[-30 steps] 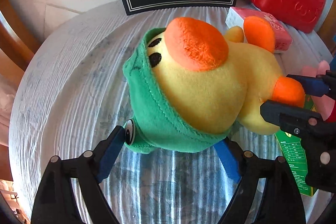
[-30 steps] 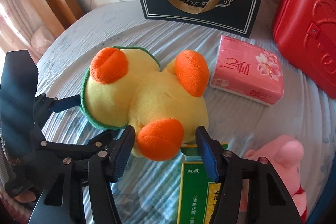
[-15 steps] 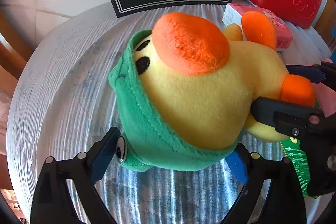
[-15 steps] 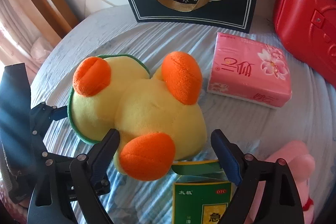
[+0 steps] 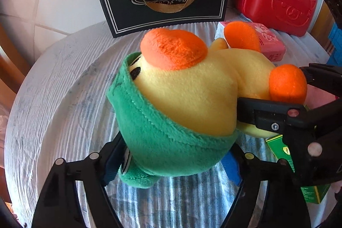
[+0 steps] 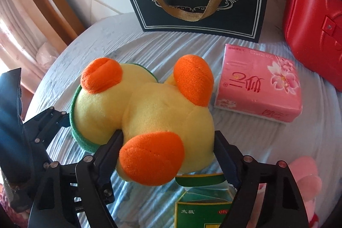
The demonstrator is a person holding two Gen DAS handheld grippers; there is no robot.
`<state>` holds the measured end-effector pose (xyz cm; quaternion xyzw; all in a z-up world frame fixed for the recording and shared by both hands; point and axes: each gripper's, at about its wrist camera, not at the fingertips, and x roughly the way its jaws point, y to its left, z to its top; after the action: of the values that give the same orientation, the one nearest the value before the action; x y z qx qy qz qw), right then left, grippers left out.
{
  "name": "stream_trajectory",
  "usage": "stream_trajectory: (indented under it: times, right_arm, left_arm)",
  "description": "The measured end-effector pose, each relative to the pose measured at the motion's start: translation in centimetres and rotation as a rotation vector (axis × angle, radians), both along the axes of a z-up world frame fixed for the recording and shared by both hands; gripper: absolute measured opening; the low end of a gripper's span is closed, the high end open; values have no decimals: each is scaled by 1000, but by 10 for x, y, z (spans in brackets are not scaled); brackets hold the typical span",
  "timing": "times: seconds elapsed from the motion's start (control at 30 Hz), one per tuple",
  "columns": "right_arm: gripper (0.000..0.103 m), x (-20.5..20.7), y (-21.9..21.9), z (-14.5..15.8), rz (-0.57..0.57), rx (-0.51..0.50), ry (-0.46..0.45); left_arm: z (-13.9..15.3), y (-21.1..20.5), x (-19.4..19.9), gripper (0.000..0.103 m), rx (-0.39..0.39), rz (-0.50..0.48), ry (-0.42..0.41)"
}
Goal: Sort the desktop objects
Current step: 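Close the right gripper on the yellow duck's body, then carry the duck over the blue bin and open the right gripper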
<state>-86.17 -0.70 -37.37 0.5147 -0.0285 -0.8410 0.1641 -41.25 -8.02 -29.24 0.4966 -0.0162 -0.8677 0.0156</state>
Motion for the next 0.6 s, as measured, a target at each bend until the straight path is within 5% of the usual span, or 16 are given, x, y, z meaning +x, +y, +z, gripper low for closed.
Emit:
stream_trajectory:
  times: [0.3,0.6]
  right_arm:
    - [81,22,3,46,1,8,87]
    - [81,68,15,126,-33,10,222]
  left_arm:
    - [49,11,16,79,-24,-2,89]
    - [126,39,53,79,-53,-40,226]
